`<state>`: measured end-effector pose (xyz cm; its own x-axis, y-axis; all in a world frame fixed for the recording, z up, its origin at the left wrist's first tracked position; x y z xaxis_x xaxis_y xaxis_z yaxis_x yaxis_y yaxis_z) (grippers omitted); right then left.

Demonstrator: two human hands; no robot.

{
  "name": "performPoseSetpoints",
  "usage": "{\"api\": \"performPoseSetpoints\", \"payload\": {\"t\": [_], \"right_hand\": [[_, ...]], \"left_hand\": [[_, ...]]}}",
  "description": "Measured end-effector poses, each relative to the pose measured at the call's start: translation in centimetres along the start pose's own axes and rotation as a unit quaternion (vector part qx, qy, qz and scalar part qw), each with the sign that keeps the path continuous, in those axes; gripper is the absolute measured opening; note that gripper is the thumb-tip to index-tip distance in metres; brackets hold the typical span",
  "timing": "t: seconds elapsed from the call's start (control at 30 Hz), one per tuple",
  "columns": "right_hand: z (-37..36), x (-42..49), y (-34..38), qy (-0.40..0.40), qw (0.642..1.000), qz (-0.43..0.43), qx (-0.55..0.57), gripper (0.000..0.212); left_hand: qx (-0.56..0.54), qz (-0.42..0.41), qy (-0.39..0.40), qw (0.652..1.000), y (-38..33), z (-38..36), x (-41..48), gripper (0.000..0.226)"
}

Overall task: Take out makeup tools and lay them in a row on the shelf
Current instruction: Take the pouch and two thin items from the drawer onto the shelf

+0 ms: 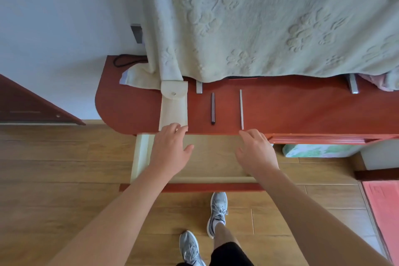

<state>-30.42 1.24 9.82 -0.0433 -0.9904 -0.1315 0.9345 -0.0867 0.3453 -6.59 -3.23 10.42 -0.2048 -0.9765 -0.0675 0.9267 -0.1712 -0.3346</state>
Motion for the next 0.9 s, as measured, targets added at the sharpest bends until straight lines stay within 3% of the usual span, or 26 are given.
{"api": "performPoseSetpoints", "payload": {"t": [0.13, 0.5, 0.9], "right_hand": [[-2.3, -4.3, 0.5, 0.025, 0.999, -0.018, -0.023, 0.026], [-5.6, -9.9, 0.6, 0.068, 0.997, -0.017, -0.038, 0.052], [-7.0, -9.9, -0.2, 0.048, 0.997, -0.005, -0.055, 0.032]], "left_hand": [[0.038, -0.006, 0.026, 0.999, 3.0, -0.5, -4.9, 0.060], [0.068, 0.013, 0.071, 0.995, 7.6, -2.1, -10.5, 0.056], [0.040, 0.018, 0.120, 0.992, 7.3, -3.3, -10.5, 0.037]]}}
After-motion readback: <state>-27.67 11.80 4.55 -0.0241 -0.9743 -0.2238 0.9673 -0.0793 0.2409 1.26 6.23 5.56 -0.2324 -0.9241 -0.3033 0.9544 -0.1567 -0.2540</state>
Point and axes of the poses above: each hand's wrist, its own x-axis towards the middle knuckle, its own z-axis out of the back of the hand, y = z × x, the point moved 3 cm from there along x, towards the middle knuckle, and after that the axes turned 5 degrees about z, right-handed, at the moved point
